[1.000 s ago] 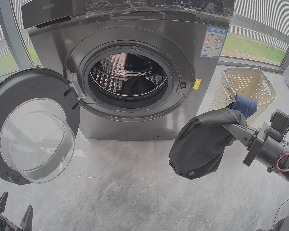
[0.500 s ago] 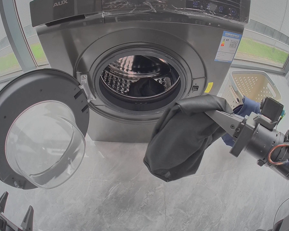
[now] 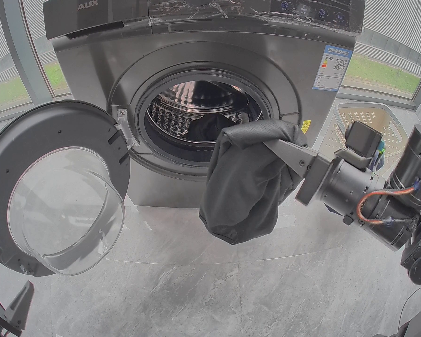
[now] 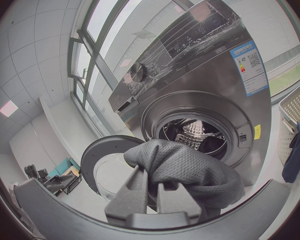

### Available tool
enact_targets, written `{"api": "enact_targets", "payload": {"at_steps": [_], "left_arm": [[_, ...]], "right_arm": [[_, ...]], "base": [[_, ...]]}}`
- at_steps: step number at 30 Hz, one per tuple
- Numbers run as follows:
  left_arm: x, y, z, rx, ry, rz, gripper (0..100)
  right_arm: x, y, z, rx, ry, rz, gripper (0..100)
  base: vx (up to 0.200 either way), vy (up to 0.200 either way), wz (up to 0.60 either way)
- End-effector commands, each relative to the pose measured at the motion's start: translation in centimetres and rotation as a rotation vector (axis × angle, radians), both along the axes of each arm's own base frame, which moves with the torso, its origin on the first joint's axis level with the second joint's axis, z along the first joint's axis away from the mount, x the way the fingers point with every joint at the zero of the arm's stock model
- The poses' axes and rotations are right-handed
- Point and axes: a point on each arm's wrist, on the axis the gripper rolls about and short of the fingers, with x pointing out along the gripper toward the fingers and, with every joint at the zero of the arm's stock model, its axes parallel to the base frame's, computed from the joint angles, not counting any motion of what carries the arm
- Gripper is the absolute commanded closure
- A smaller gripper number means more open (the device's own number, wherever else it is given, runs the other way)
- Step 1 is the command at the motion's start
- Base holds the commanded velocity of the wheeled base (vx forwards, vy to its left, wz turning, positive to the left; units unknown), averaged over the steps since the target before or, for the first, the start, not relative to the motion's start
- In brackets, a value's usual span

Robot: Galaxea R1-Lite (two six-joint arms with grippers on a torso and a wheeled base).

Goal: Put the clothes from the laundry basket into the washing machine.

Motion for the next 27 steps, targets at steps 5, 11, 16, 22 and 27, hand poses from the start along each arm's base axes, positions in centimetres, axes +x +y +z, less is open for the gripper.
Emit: {"api": "enact_targets", "payload": {"at_steps": [5,11,16,22,27], "left_arm": [[8.0,-2.2,1.3,-0.035,0.336,-0.295,0],[12.0,-4.2,1.1,-0.020,0.377,-0.373,0],[14.6,-6.1,0.1,-0.002,0.436,-0.428,0],[17.3,-7.3,-1.4,0.003,0.473,-0.469,0],[19.6,-8.4,-2.5,0.002,0.495,-0.493,0]], "right_arm": [[3.9,3.8,-0.7,0.045,0.005,-0.029,100],[4.4,4.6,0.0,0.082,-0.021,-0.043,100],[4.4,4.8,-0.3,0.075,-0.015,-0.045,100],[4.4,4.8,-0.1,0.080,-0.021,-0.042,100],[4.4,5.0,0.2,0.086,-0.030,-0.036,100]], "base": [[0.000,0.000,0.00],[0.000,0.000,0.00],[0.000,0.000,0.00],[0.000,0.000,0.00],[0.000,0.000,0.00]]}}
